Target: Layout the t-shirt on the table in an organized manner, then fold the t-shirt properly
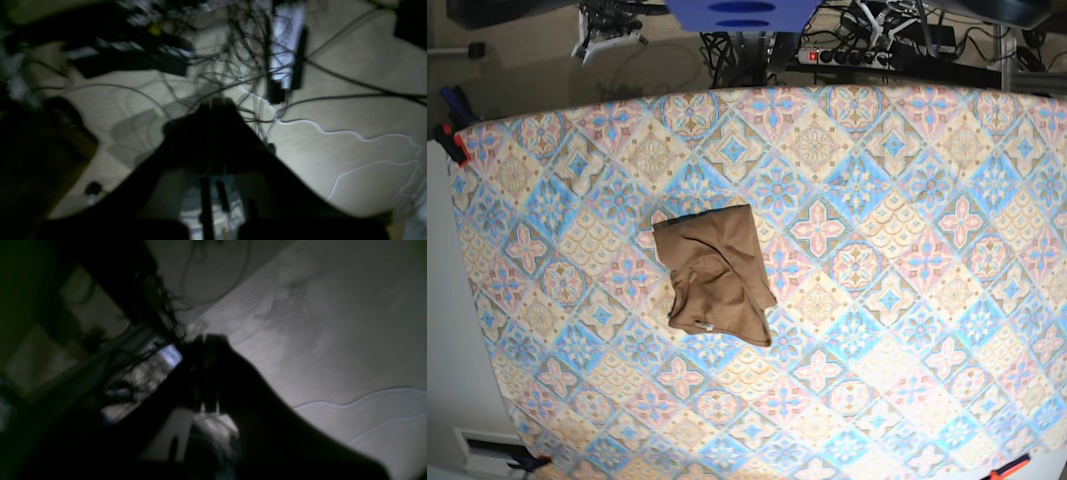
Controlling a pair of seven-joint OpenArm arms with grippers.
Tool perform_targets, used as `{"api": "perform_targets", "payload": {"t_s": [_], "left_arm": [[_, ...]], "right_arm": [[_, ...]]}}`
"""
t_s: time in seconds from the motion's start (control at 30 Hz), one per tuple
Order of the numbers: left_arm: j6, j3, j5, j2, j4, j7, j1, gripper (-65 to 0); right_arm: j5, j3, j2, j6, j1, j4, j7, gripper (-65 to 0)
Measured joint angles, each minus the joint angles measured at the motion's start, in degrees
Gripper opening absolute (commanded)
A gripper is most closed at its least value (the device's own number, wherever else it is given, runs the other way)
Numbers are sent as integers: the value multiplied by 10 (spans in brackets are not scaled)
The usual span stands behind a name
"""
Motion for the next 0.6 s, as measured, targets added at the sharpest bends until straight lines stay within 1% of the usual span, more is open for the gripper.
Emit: {"api": "perform_targets", "payload": {"t_s": [0.03, 0.07, 0.13, 0.17, 0.2, 0.23, 0.27, 0.3, 0.33, 0.37, 0.4, 0.43, 0.47, 0.5, 0.53, 0.6], "left_arm": [[-2, 0, 16, -3, 3, -5, -14, -650], [-5, 0, 23, -6, 3, -21, -32, -650], [7, 0, 34, -9, 3, -20, -75, -650], [7, 0, 36, -10, 7, -2, -91, -650], [6, 0, 39, -11, 10, 12, -104, -650], [8, 0, 47, -10, 10, 38, -115, -650], [8, 0, 54, -10, 11, 68, -120, -650], [16, 0, 60, -9, 11, 91, -119, -650], [39, 0, 71, -3, 8, 123, -113, -650], [64, 0, 83, 3, 6, 158, -106, -650], [85, 0, 96, 10, 19, 192, -96, -650], [99, 0, 110, 16, 39, 214, -82, -650], [120, 0, 125, 21, 51, 233, -76, -650], [134, 0, 140, 25, 62, 255, -77, -650], [143, 0, 154, 28, 70, 263, -82, -650], [143, 0, 172, 36, 77, 264, -99, -650]], "right_arm": [[-3, -1, 15, -14, 17, -22, 32, -650], [-10, -2, 30, -43, 40, -53, 59, -650], [-37, -2, 54, -120, 63, -123, 113, -650], [-55, -2, 62, -163, 63, -165, 122, -650], [-71, -2, 66, -200, 61, -203, 133, -650], [-93, -2, 66, -229, 61, -240, 141, -650], [-113, -1, 61, -250, 59, -270, 141, -650], [-134, -1, 53, -272, 59, -292, 151, -650], [-152, -1, 46, -287, 65, -308, 154, -650], [-166, -1, 38, -295, 74, -310, 158, -650], [-181, -1, 38, -313, 85, -309, 171, -650], [-189, -1, 42, -329, 96, -306, 179, -650], [-194, -1, 51, -332, 104, -301, 186, -650], [-198, -1, 59, -334, 108, -297, 198, -650], [-203, -1, 66, -340, 108, -296, 196, -650], [-196, -1, 73, -349, 96, -296, 186, -650]]}}
